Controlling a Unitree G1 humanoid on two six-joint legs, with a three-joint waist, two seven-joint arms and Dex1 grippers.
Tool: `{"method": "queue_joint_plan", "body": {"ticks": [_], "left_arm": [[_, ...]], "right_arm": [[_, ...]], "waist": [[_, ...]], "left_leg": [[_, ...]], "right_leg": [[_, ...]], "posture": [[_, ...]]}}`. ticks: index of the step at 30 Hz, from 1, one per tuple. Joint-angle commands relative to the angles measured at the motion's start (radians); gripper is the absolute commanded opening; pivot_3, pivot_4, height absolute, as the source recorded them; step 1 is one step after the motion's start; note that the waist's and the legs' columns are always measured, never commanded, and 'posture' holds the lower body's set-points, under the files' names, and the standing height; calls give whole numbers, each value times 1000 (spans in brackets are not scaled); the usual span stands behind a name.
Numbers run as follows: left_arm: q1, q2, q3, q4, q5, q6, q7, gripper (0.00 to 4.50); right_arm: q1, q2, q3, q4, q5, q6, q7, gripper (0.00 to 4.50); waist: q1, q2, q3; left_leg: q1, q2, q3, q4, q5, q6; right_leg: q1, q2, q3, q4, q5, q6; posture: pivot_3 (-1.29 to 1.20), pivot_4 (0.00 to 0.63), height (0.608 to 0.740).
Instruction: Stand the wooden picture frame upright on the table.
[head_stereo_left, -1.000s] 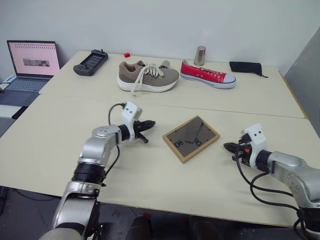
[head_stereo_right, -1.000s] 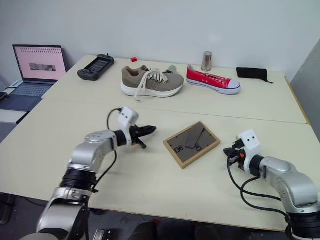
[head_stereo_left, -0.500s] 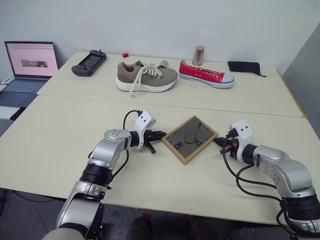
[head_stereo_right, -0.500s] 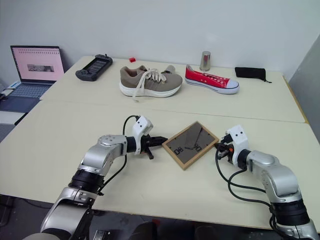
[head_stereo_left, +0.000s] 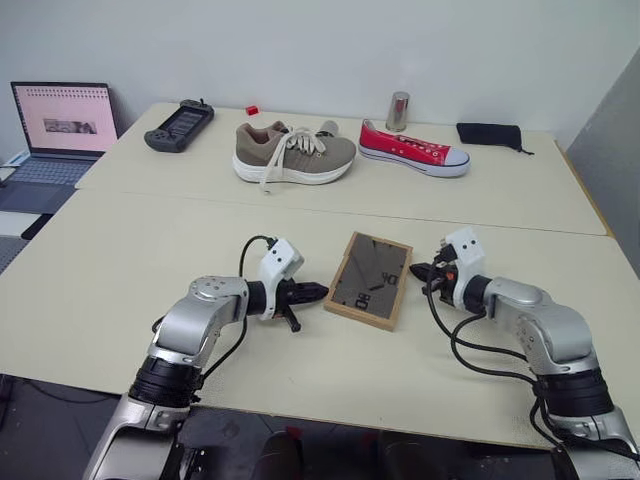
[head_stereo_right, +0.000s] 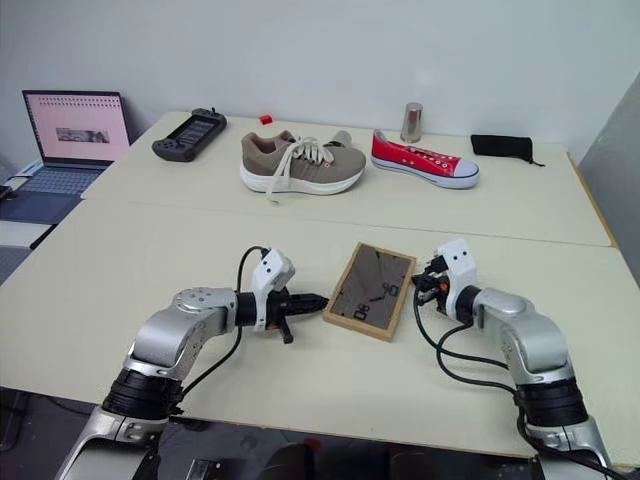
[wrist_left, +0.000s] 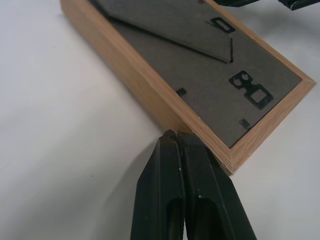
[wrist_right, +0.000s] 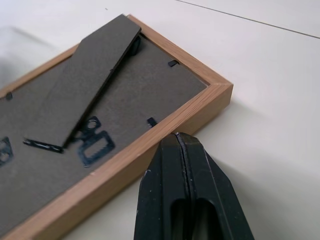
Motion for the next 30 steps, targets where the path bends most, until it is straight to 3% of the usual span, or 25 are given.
{"method": "queue_joint_plan", "body": {"ticks": [1,13,18,22,30], "left_arm": [[1,2,24,-81,-43,30,18,46],[14,10,17,-107,-58,52,33,46],[-20,23,30,-29,-26,7,44,46],[-18,39,6,-1,-15,-21,27,46],[31,29,-29,-83,-40,4,28,46]], "right_arm": [[-41,26,14,-14,6,-10,9,0],[-41,25,7,-26,4,2,7,0],[-21,-5,-28,-41,6,16,-3,0],[-17,-29,19,31,-70,-32,-20,0],[-93,59,48,166,-116,-104,-31,0]], "waist": [[0,0,0],[2,0,0],[2,0,0],[1,0,0],[-5,0,0]], "left_leg": [[0,0,0,0,0,0],[0,0,0,0,0,0],[0,0,0,0,0,0],[0,0,0,0,0,0],[1,1,1,0,0,0]], "right_leg": [[0,0,0,0,0,0],[0,0,0,0,0,0],[0,0,0,0,0,0],[0,0,0,0,0,0],[-1,0,0,0,0,0]], "posture": [[0,150,740],[0,150,740],[0,150,740],[0,150,740],[0,150,740]]}}
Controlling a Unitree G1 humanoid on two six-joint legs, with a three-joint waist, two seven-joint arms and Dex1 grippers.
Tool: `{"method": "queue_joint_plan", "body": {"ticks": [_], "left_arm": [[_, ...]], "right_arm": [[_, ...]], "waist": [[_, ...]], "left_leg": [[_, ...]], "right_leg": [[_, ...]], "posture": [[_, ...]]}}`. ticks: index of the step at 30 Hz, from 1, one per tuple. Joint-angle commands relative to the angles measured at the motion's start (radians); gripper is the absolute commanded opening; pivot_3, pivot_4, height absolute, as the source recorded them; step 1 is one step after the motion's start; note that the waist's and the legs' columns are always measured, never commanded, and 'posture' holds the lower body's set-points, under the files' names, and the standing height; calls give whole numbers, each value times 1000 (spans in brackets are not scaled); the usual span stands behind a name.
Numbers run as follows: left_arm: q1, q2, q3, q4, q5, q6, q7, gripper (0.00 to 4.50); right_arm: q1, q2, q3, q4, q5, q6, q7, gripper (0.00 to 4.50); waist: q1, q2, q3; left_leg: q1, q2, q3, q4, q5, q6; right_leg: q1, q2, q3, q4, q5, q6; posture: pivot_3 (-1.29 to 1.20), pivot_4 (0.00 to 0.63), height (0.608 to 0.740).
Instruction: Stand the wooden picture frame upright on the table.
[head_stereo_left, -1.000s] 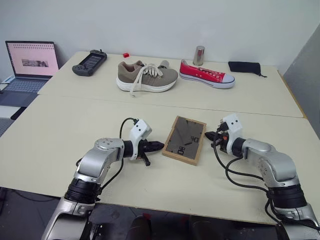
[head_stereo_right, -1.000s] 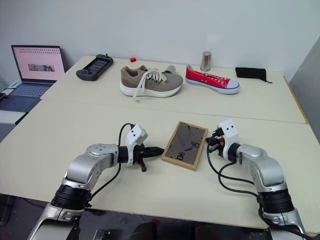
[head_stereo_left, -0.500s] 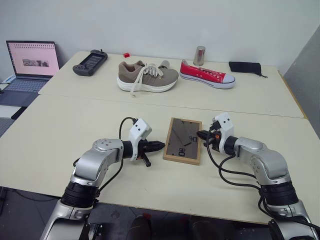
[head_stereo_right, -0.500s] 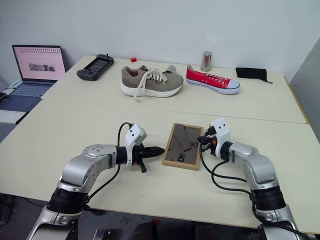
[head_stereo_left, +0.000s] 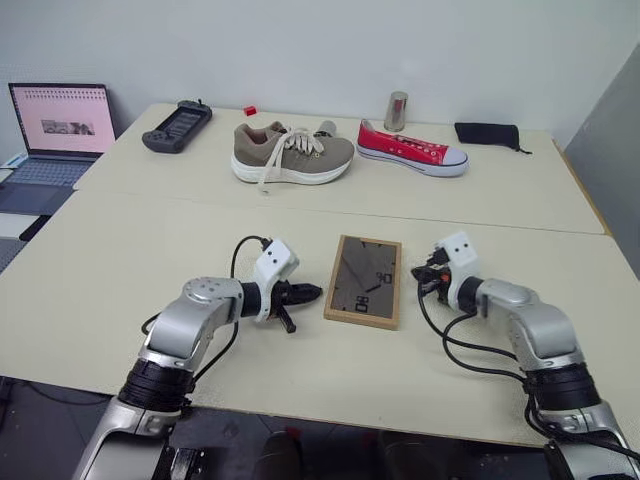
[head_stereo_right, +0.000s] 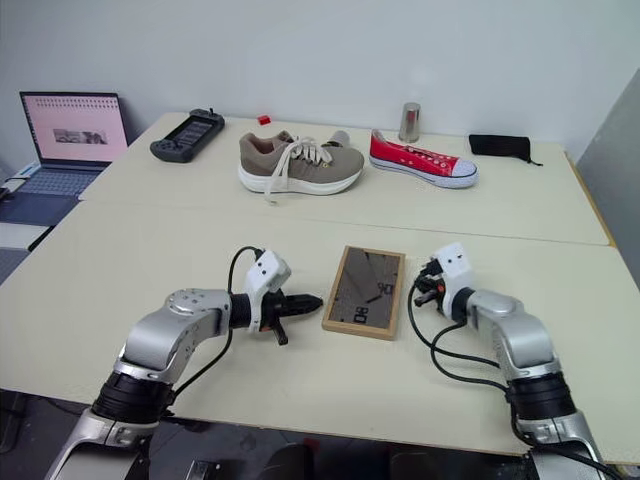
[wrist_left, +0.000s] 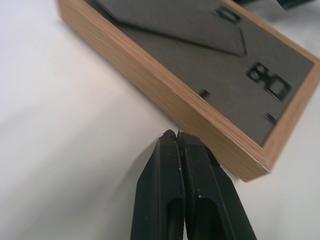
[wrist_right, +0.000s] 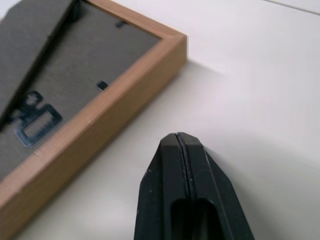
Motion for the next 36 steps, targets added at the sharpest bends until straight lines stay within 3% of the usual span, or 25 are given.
{"method": "queue_joint_plan", "body": {"ticks": [1,15,22,36], "left_arm": [[3,-8,-3,-79,-26,12,3,46],[30,29,19,-79,-14,3,7,46],[-43,39,44,49,15,-68,23,46],[-103,97,57,173,50,-168,-15,46]], "right_arm": [[-52,28,-5,37,-8,-40,-2,0],[-24,-1,-17,12,-18,-30,26,0],[80,-98,-20,-147,76,28,168,0],[-64,22,59,27,10,-56,157,0]], "waist": [[1,0,0],[6,0,0],[10,0,0],[1,0,0]], "left_leg": [[0,0,0,0,0,0],[0,0,0,0,0,0],[0,-1,0,0,0,0],[0,0,0,0,0,0]], "right_leg": [[0,0,0,0,0,0],[0,0,0,0,0,0],[1,0,0,-2,0,0],[-1,0,0,-1,0,0]], "posture": [[0,150,740],[0,150,740],[0,150,740],[0,150,740]]}}
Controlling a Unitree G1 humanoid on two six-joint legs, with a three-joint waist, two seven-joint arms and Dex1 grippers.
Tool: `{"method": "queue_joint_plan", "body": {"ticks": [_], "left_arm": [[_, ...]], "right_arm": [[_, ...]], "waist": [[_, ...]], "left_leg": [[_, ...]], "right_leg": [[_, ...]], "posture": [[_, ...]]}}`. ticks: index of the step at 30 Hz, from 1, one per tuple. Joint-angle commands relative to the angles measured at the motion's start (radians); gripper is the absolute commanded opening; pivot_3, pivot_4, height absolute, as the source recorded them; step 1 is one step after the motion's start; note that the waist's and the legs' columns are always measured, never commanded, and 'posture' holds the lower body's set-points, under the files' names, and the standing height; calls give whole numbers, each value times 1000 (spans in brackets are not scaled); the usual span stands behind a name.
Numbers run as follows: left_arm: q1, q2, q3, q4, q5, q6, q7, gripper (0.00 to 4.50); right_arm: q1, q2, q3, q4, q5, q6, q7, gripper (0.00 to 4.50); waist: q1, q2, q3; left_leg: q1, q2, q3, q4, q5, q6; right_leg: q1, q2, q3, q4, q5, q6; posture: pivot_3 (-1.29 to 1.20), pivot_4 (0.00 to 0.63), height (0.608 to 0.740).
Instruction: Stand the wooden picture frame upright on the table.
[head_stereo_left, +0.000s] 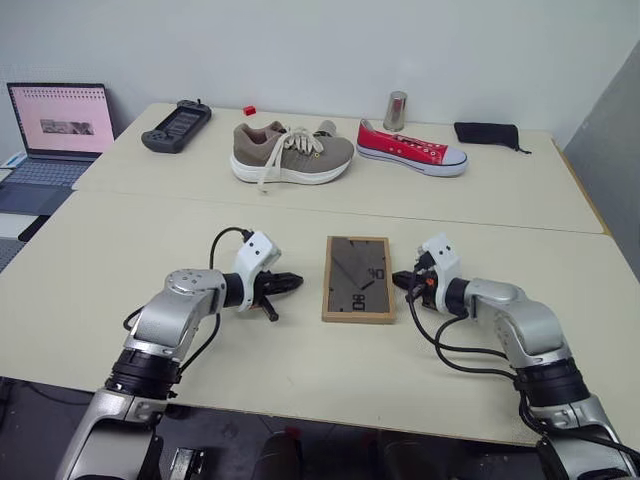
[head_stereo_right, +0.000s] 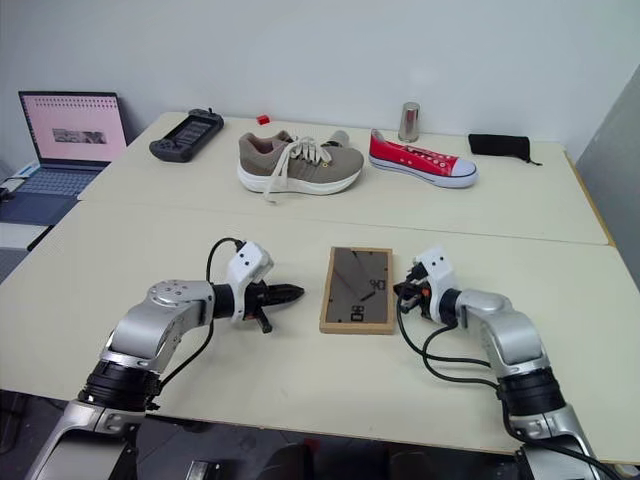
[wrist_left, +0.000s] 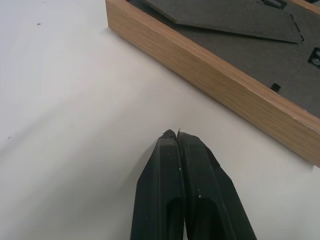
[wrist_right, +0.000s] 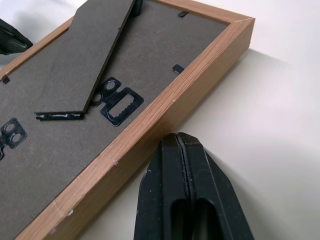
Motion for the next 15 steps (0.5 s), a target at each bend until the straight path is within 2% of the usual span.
{"method": "queue_joint_plan", "body": {"ticks": [1,7,12,13,15], "left_arm": [[-30,23,26,9,11,-37,-13,46],[-10,60,37,4,8,-34,-38,46],[-6,85,76,-32,-89,53,-120,46],[-19,107,84,-21,-130,112,-173,425],[-53,138,88,22,-170,182,-237,728]], "right_arm": [[-42,20,16,21,-14,-51,18,0],[-13,2,44,-36,-5,-31,68,0],[7,-5,39,-71,4,-8,84,0],[7,-7,40,-70,0,-10,88,0],[1,-8,38,-55,-9,-17,87,0]], "waist": [[0,0,0],[1,0,0],[1,0,0],[1,0,0],[-1,0,0]], "left_leg": [[0,0,0,0,0,0],[0,0,0,0,0,0],[0,0,0,0,0,0],[0,0,0,0,0,0],[0,0,0,0,0,0]], "right_leg": [[0,0,0,0,0,0],[0,0,0,0,0,0],[0,0,0,0,0,0],[0,0,0,0,0,0],[0,0,0,0,0,0]], "posture": [[0,150,740],[0,150,740],[0,150,740],[0,150,740],[0,150,740]]}}
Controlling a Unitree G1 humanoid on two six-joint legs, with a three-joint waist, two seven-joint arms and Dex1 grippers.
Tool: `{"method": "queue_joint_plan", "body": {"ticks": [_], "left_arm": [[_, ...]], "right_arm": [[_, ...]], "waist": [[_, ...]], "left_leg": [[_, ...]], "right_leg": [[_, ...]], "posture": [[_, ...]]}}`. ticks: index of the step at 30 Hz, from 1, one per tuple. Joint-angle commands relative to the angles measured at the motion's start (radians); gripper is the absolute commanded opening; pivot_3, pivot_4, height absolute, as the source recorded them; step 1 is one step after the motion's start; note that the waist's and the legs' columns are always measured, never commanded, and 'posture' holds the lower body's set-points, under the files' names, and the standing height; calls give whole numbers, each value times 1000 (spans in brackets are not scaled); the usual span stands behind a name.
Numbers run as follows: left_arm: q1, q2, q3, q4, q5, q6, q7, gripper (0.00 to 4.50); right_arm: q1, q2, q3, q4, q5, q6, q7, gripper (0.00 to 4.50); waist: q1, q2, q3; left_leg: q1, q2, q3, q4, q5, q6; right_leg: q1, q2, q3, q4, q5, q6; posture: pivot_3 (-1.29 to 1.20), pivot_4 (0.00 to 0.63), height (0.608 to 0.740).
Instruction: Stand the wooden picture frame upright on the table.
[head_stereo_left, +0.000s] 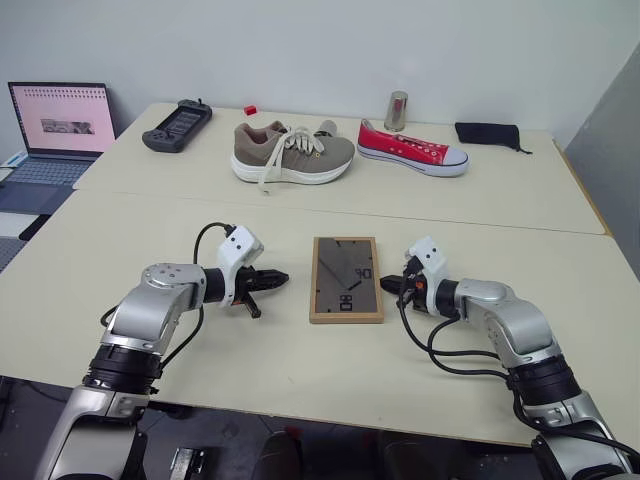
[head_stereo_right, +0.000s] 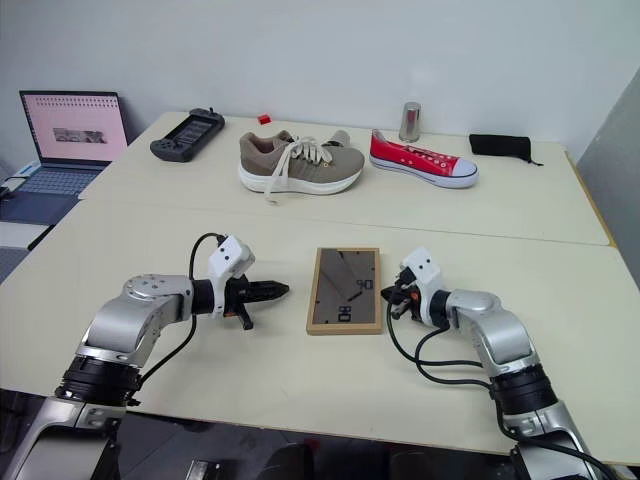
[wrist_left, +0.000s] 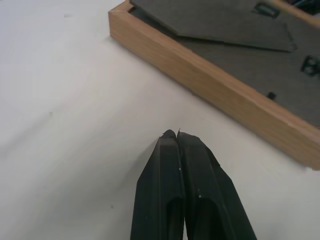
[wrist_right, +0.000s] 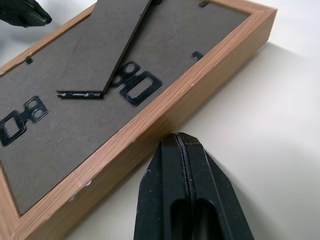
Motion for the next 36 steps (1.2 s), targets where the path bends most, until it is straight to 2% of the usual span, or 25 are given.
{"method": "queue_joint_plan", "body": {"ticks": [1,8,12,18,30,36], "left_arm": [[-81,56,46,41,-101,152,-112,971],[-264,34,27,275,-208,500,-175,2392],[-315,-7,-20,401,-192,576,-185,3303],[-355,-50,-89,510,-164,590,-229,4448],[-411,-193,-161,637,-115,602,-253,4448],[-427,-220,-161,648,-91,574,-272,4448]], "right_arm": [[-16,-6,-3,-20,2,-18,13,0],[-50,-8,10,42,-55,-69,-10,0],[-58,-2,15,54,-70,-84,-17,0],[-49,-3,6,29,-72,-73,-25,0],[-35,23,16,-79,-39,6,-39,0],[-48,62,28,-82,-47,20,-63,0]], "waist": [[0,0,0],[1,0,0],[-1,0,0],[-2,0,0],[10,0,0],[14,0,0]], "left_leg": [[0,0,0,0,0,0],[0,-1,0,0,0,0],[0,0,0,0,0,0],[0,0,0,0,0,0],[0,-2,0,0,0,0],[0,-2,-1,1,0,0]], "right_leg": [[0,0,0,0,0,0],[-1,0,-1,0,0,0],[-1,0,-1,1,0,0],[-1,0,-1,1,0,0],[1,-1,-1,0,0,0],[1,-1,-1,0,0,0]], "posture": [[0,150,740],[0,150,740],[0,150,740],[0,150,740],[0,150,740],[0,150,740]]}}
